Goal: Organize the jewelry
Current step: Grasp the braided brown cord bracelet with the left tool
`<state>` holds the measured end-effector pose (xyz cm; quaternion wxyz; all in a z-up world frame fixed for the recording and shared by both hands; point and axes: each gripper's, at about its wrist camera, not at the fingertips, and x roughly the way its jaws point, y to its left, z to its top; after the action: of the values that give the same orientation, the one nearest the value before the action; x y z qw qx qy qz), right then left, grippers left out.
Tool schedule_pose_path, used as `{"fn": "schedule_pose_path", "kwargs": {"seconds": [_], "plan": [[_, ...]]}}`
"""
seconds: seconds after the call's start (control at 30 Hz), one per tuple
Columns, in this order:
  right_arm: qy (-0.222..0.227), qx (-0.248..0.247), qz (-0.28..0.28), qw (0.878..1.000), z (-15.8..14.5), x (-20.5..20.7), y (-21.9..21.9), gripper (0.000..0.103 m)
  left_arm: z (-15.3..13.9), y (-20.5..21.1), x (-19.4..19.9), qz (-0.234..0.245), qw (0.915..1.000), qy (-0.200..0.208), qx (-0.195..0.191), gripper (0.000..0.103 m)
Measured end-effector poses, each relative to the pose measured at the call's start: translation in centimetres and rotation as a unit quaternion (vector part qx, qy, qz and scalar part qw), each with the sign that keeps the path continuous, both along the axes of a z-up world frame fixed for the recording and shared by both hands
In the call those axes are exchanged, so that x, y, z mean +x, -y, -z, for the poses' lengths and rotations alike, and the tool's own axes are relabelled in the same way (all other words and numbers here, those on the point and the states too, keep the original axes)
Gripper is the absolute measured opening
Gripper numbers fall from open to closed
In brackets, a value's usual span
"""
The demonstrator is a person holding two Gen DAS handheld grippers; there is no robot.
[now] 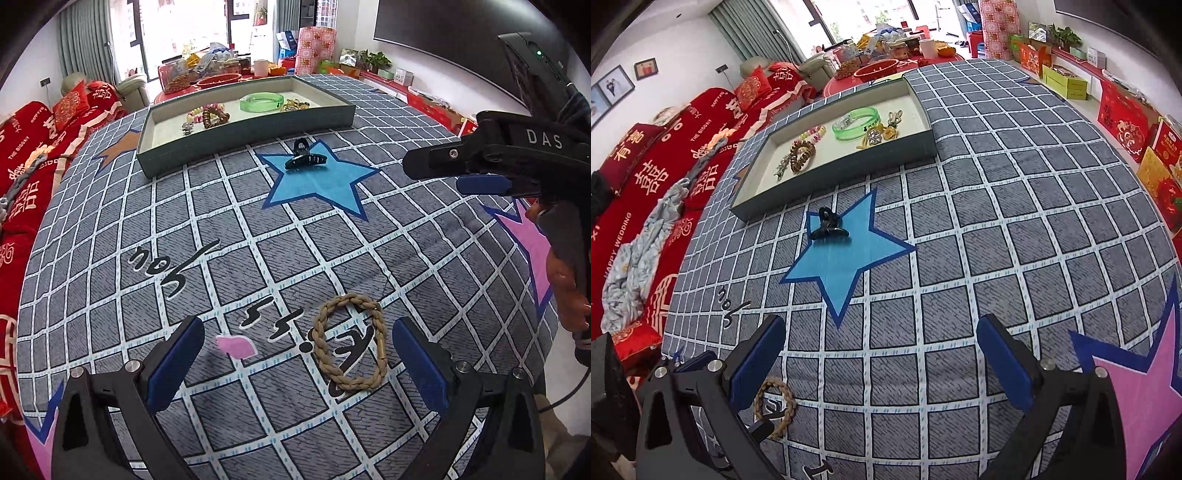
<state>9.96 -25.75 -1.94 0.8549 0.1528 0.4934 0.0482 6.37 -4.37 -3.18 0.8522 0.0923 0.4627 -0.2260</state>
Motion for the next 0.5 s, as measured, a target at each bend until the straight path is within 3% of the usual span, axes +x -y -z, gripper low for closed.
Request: {"fn": "schedule_pose_path", "kwargs": {"seconds": [0.47, 0.5], "plan": [[-0.008, -0.013, -0.019, 1.000, 0.6, 0.5, -1.3, 0.103, 1.3, 1.4, -1.1, 0.022, 0.9995, -0.005, 0.021, 0.098], [-0.009, -0.015, -0.021, 1.000, 0.7, 0.8, -1.6, 0.103, 1.3, 1.4, -1.1, 0.024, 0.9995, -0.004, 0.018, 0.093]]}}
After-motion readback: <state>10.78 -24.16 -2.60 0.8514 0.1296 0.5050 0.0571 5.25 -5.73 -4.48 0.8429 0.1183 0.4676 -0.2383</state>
